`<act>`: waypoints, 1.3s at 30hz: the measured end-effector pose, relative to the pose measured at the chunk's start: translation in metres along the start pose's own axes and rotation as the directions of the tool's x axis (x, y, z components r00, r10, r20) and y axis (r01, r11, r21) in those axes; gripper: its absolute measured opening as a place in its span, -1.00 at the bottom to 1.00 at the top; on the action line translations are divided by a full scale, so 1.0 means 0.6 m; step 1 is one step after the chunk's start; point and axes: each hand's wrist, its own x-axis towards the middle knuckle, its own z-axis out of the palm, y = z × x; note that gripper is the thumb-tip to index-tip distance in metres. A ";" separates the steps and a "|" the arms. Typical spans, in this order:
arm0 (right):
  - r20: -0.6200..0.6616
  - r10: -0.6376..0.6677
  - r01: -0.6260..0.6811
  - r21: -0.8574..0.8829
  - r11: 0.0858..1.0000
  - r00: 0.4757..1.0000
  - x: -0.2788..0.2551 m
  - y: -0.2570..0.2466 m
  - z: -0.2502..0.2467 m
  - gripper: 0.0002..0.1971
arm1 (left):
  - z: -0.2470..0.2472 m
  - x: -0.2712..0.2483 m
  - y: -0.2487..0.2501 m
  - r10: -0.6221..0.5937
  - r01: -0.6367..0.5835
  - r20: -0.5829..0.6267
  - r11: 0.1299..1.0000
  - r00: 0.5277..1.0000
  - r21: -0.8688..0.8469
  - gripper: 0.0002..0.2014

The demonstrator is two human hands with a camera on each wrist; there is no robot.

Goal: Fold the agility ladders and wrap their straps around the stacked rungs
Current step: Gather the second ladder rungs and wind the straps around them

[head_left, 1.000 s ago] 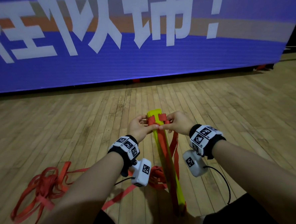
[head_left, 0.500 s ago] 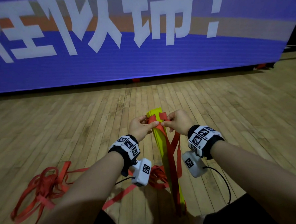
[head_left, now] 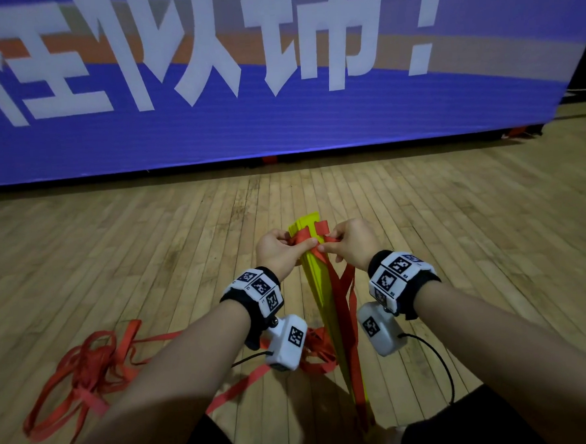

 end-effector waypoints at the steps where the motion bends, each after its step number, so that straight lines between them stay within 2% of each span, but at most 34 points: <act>1: -0.018 0.003 -0.004 -0.012 1.000 1.000 -0.002 -0.002 0.002 -0.76 | 0.000 0.001 0.000 -0.006 0.006 -0.005 1.000 1.000 0.001 -0.51; 6: 0.015 -0.045 0.045 -0.004 0.999 0.999 -0.007 -0.007 0.010 -0.83 | -0.004 -0.002 0.004 -0.023 0.023 0.005 1.000 1.000 0.003 -0.52; 9: 0.094 -0.072 0.074 -0.013 0.997 0.993 -0.007 -0.008 0.003 -0.87 | -0.013 -0.007 0.015 -0.018 0.020 0.104 1.000 0.994 -0.011 -0.66; 13: 0.157 -0.055 0.062 -0.039 0.997 0.986 -0.003 -0.001 -0.009 -0.88 | -0.018 -0.009 0.022 -0.040 0.058 0.240 0.996 0.970 -0.069 -0.53; 14: 0.159 -0.050 0.057 -0.038 0.998 0.986 -0.002 0.001 -0.012 -0.88 | -0.018 -0.009 0.021 -0.035 0.053 0.251 0.996 0.967 -0.065 -0.55; 18: 0.170 -0.026 0.026 0.001 1.000 0.985 -0.003 0.004 -0.016 -0.88 | -0.013 0.002 0.011 -0.007 0.018 0.207 0.999 0.978 -0.050 -0.61; 22: 0.167 -0.019 0.016 0.022 1.000 0.986 -0.001 0.006 -0.009 -0.86 | -0.013 0.006 0.006 0.020 -0.014 0.201 0.999 0.979 -0.029 -0.43; 28: 0.171 -0.041 0.042 -0.003 0.999 0.984 0.003 0.006 -0.011 -0.86 | -0.020 0.004 0.004 0.135 -0.143 0.257 0.990 0.957 0.013 -0.30; 30: 0.185 -0.055 0.056 -0.004 0.998 0.981 0.004 0.003 -0.010 -0.87 | -0.019 0.004 0.004 0.207 -0.236 0.251 0.967 0.946 0.093 -0.27; 33: 0.182 -0.071 0.074 -0.012 0.997 0.981 0.005 0.002 -0.008 -0.87 | -0.018 0.003 0.006 0.296 -0.334 0.215 0.927 0.931 0.170 -0.35; 39: 0.149 -0.059 0.061 -0.010 0.998 0.987 0.009 0.006 -0.001 -0.87 | -0.015 0.000 0.010 0.310 -0.332 0.131 0.920 0.942 0.210 -0.43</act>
